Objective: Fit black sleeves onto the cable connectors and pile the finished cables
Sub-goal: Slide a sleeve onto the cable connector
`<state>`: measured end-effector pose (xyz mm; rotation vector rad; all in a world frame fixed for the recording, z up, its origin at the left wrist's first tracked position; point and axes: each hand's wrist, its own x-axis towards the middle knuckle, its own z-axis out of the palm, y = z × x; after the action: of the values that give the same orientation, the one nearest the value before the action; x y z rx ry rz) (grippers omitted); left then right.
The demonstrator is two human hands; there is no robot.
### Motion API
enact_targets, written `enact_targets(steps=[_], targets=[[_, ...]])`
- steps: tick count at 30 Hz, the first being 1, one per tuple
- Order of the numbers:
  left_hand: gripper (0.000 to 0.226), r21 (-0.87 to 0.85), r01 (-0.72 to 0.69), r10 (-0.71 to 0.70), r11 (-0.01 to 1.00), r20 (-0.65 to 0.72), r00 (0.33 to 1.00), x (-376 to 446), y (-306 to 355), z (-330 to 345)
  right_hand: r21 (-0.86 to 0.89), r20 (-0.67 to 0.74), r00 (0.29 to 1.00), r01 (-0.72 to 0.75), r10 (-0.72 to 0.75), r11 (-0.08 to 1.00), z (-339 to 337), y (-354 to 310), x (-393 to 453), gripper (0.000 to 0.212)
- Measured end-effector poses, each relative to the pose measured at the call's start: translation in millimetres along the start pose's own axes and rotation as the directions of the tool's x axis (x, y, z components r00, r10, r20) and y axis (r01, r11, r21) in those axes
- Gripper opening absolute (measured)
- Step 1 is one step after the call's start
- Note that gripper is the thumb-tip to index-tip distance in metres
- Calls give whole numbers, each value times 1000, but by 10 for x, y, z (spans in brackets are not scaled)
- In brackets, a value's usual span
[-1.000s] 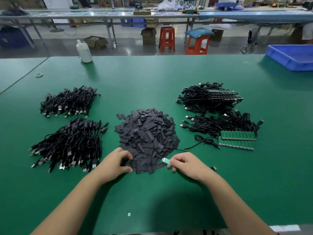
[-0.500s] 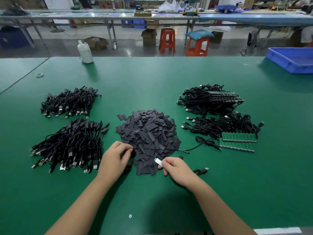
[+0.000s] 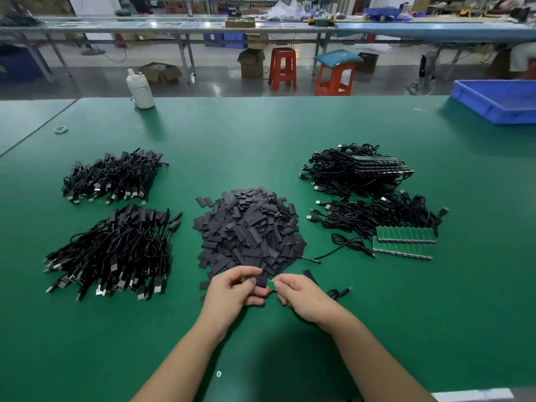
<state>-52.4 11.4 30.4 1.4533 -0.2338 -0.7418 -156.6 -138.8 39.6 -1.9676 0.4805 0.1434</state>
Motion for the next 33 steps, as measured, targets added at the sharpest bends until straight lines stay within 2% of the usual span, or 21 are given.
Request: enact_targets(steps=[2,3,5,6,8,9,10,12,15,16,18,23,28,33], targets=[[17,192,-74,68,979,37,997,-15,-9,-20,4,6,1000,4,-4,1000,-1,-4,-1,35],[17,318,-145,133,937,59,989,-28,-9,-40,7,6,1000,2,-2,1000,2,0,1,35],[19,545,-302,262,782,153,953,-57,7,-83,9,5,1000,-7,7,1000,6,10,8,37],[21,636,-380,315,672,219,923,-64,18,-105,13,5,1000,-13,13,1000,10,14,14,38],[23,747,-498,398,442,334,854,-63,35,-138,38,10,1000,-24,24,999,9,18,19,39],[22,755,-521,423,399,353,835,-61,45,-144,55,15,1000,-28,28,998,10,21,22,41],[19,751,-523,439,404,343,831,-62,58,-153,75,19,999,-33,31,997,12,23,21,41],[15,723,-475,433,503,265,862,-70,75,-178,135,8,998,-61,61,989,8,25,23,32],[22,554,-250,220,794,122,968,-79,94,-189,192,-37,994,-96,105,977,-38,24,32,18],[26,465,-194,165,864,102,981,-84,102,-187,188,-51,993,-99,111,977,-55,18,33,18],[30,355,-152,123,922,103,987,-91,119,-182,184,-76,990,-105,121,977,-100,5,24,18],[22,284,-134,97,949,140,985,-79,156,-185,193,-134,984,-92,119,977,-185,-8,-7,15],[25,305,-162,127,938,133,983,-51,143,-114,327,-112,988,-63,105,943,-216,-46,-10,14],[30,460,-255,199,850,167,966,-68,163,-87,388,-107,988,-62,111,920,-237,-70,-8,12]])
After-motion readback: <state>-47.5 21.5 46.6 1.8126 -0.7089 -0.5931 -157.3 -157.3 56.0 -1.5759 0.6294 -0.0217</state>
